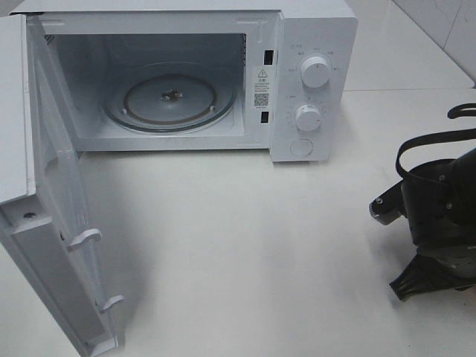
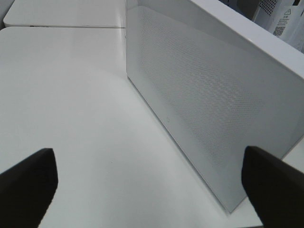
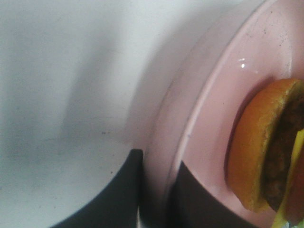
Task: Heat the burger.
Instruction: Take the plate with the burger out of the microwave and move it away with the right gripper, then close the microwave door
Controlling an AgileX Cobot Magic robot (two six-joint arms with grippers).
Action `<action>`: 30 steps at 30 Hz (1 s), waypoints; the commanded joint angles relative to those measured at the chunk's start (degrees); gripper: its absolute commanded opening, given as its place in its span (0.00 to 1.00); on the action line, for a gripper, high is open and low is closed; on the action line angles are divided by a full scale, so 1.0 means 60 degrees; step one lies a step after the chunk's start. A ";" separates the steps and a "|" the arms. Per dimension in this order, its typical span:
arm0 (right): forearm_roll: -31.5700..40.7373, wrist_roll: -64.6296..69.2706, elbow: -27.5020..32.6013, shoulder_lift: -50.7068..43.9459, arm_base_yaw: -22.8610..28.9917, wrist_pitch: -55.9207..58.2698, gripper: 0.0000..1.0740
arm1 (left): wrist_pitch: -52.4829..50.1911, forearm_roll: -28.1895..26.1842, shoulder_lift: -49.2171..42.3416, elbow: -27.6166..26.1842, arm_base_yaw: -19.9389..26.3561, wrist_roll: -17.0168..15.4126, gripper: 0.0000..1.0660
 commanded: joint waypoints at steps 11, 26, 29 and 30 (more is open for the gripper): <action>-0.0497 0.0353 -0.0010 0.0783 -0.0038 0.0095 0.07 | -0.0019 -0.0038 -0.0201 0.0019 0.0038 -0.0029 0.92; 0.1366 -0.1155 -0.0010 -0.0516 -0.0010 0.0057 0.50 | -0.0019 -0.0038 -0.0201 0.0019 0.0038 -0.0029 0.92; 0.1929 -0.1528 -0.0010 -0.1337 -0.0010 0.0057 0.52 | -0.0019 -0.0038 -0.0201 0.0019 0.0038 -0.0029 0.92; 0.2416 -0.1986 -0.0010 -0.1891 -0.0010 0.0057 0.53 | -0.0019 -0.0038 -0.0201 0.0019 0.0038 -0.0029 0.92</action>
